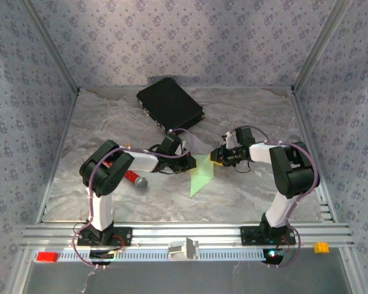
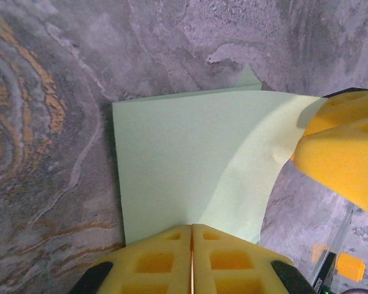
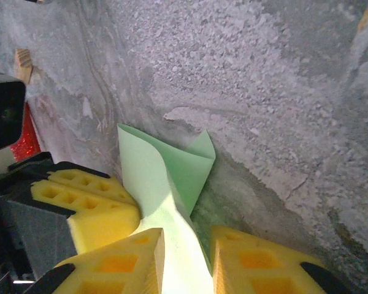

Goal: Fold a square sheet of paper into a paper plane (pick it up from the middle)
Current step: Fold the wing for the fifth time at the center of the table.

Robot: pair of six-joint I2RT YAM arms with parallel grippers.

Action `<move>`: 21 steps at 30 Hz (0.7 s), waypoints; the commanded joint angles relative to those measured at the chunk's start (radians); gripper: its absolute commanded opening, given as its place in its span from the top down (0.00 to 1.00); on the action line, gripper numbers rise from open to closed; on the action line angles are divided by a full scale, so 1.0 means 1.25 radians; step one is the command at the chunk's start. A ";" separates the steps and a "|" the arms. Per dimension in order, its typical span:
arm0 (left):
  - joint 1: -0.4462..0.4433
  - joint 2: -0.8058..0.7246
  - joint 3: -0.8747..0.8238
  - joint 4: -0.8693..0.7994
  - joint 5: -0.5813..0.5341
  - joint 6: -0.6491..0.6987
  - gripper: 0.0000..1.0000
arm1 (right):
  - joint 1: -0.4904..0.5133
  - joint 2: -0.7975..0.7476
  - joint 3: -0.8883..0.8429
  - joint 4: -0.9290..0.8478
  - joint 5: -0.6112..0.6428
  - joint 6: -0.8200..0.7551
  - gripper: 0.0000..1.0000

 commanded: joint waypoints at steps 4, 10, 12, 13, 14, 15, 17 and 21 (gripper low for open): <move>0.011 0.023 -0.020 -0.032 0.039 0.022 0.91 | -0.008 0.018 0.015 -0.009 -0.030 -0.029 0.72; 0.013 0.025 -0.018 -0.032 0.046 0.024 0.91 | -0.003 0.043 0.031 -0.017 -0.035 -0.037 0.73; 0.015 0.023 -0.018 -0.032 0.046 0.025 0.91 | -0.004 0.041 0.032 -0.022 -0.023 -0.040 0.76; 0.015 0.022 -0.018 -0.033 0.046 0.026 0.91 | -0.005 0.040 0.032 -0.023 -0.023 -0.039 0.77; 0.014 0.020 -0.019 -0.033 0.046 0.027 0.91 | -0.006 0.037 0.031 -0.023 -0.022 -0.038 0.79; 0.015 0.018 -0.018 -0.033 0.047 0.027 0.91 | -0.006 0.036 0.030 -0.024 -0.019 -0.038 0.80; 0.016 0.010 -0.018 -0.031 0.045 0.029 0.90 | -0.007 0.030 0.028 -0.024 -0.016 -0.033 0.85; 0.014 -0.025 -0.016 -0.034 0.045 0.032 0.87 | -0.014 0.013 0.009 -0.006 -0.014 0.009 0.90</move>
